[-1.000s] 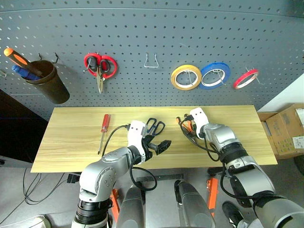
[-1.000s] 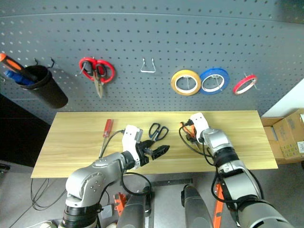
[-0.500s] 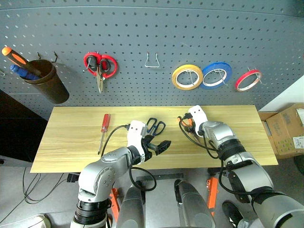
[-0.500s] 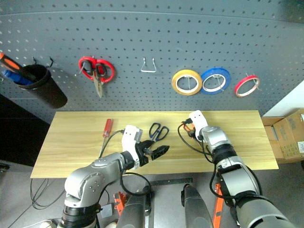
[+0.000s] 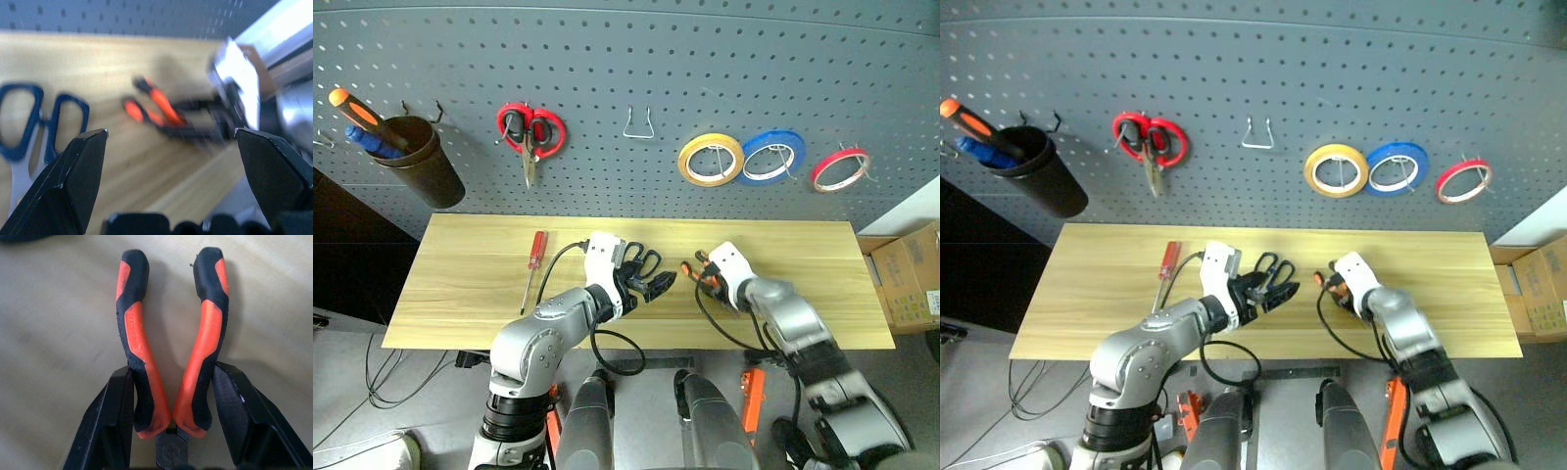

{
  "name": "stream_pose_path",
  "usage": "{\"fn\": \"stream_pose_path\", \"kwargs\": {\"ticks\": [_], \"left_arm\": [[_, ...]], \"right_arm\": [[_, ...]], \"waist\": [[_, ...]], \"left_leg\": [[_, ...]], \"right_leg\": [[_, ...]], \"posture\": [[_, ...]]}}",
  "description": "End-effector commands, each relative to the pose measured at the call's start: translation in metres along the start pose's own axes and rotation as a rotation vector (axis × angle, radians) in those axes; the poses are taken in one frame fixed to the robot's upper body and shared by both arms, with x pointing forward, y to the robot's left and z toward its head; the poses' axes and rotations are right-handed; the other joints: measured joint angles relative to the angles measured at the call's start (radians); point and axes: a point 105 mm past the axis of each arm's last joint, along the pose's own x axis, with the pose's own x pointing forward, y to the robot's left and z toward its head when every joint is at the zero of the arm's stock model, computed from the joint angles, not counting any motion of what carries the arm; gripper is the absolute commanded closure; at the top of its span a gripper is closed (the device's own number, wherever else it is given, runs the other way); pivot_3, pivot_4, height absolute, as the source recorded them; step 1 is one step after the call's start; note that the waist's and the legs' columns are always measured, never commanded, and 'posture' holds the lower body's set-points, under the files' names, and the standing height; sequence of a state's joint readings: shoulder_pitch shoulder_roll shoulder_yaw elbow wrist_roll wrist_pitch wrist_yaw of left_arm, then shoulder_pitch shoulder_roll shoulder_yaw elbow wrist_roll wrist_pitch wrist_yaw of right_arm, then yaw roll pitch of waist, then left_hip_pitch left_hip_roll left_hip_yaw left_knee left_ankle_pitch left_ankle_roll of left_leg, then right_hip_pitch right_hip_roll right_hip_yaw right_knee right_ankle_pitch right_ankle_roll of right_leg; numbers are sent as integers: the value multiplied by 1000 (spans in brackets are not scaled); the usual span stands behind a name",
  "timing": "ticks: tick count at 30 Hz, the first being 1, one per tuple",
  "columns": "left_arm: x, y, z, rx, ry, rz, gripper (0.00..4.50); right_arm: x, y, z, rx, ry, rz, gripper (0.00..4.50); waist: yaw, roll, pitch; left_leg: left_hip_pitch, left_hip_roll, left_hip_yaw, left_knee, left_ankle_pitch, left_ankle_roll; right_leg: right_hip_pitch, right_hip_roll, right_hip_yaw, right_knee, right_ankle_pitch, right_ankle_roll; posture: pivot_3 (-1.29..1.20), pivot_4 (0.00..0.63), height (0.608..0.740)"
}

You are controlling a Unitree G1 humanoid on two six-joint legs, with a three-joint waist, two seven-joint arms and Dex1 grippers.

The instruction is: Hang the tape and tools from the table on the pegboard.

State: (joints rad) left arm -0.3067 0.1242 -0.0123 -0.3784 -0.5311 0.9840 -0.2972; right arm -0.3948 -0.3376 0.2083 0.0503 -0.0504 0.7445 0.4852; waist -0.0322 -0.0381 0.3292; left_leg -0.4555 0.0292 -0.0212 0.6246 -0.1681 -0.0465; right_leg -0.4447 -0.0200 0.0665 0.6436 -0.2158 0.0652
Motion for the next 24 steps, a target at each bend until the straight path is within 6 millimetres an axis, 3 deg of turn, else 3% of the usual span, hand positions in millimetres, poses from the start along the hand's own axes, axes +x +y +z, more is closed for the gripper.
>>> {"fn": "stream_pose_path", "kwargs": {"ticks": [1,5,14,21,24], "left_arm": [[1,-9,23,-3,-112,-47,0],[-7,-9,43,-8,-209,-46,0],[-43,-6,61,-6,-303,-3,0],[-58,-5,71,9,-361,43,0],[-58,-2,80,20,-395,55,0]], "right_arm": [[-33,-1,44,5,-203,-49,2524],[-57,9,84,93,-390,-69,2524],[-67,44,172,82,-698,81,2524],[-95,45,236,27,-1004,112,2524],[-94,44,256,4,-1074,84,2524]], "waist": [[-3,1,-1],[-6,0,-6],[3,-2,-53],[31,-8,-91],[37,-8,-114]], "left_leg": [[0,0,0,0,0,0],[0,1,-1,1,0,0],[0,0,-2,1,0,-1],[1,0,-3,2,1,-1],[2,1,-3,2,1,-1]], "right_leg": [[0,0,0,0,0,0],[0,1,-1,1,1,1],[1,0,-4,0,1,0],[3,0,-5,0,5,-5],[4,1,-6,0,5,-6]], "posture": [[9,265,740],[22,206,740],[108,130,740],[171,81,740],[184,68,740]]}}
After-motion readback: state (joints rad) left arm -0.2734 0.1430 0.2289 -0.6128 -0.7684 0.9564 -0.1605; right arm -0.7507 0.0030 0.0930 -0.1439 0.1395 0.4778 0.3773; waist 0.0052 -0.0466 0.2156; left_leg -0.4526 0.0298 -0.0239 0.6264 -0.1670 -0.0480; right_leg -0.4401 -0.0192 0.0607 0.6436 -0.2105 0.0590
